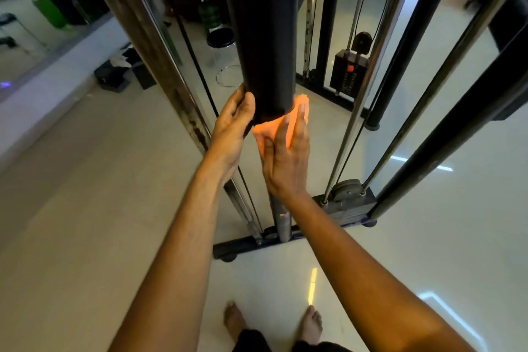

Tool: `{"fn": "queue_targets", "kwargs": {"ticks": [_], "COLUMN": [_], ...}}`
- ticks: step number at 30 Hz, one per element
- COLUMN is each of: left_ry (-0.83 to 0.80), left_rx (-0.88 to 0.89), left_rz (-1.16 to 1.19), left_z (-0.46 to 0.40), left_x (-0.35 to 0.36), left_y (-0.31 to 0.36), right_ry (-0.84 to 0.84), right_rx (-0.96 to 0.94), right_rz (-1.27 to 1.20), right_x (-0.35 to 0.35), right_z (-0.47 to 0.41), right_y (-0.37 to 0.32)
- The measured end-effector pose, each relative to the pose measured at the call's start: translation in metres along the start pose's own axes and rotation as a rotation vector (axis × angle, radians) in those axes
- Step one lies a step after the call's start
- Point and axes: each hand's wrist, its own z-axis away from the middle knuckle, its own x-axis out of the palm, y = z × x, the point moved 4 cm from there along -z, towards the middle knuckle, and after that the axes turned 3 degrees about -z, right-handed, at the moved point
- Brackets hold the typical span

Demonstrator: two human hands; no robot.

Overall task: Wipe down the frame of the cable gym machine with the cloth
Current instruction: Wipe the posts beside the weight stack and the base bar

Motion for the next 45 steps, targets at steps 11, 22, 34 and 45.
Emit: {"fn": "queue_targets", "kwargs": {"ticks": [11, 22, 34, 45], "left_ry": [-0.035, -0.085, -0.1, -0.092], "left_rx": [-0.033, 0.022, 0.166, 0.368], "left_rz": [-0.037, -0.033, -0.035, -0.081], "left_z": [-0.005, -0.012, -0.02, -0.008], "left_x": [-0.002, -0.012, -0.012, -0.015], "left_y": [-0.039, -0.1, -0.163, -0.248], "right_ry": [-0.221, 0.053, 0.21, 0.169], "right_rx": [0.07, 0.012, -0.15, -0.167], "right_rz": [0.083, 0.147, 0.018, -0.044], "right_x": [0.032, 0.065, 0.067, 0.1], "right_z": [0.081, 0.087, 0.074, 0.137], "right_y": [0.063, 0.065, 0.082, 0.134]}}
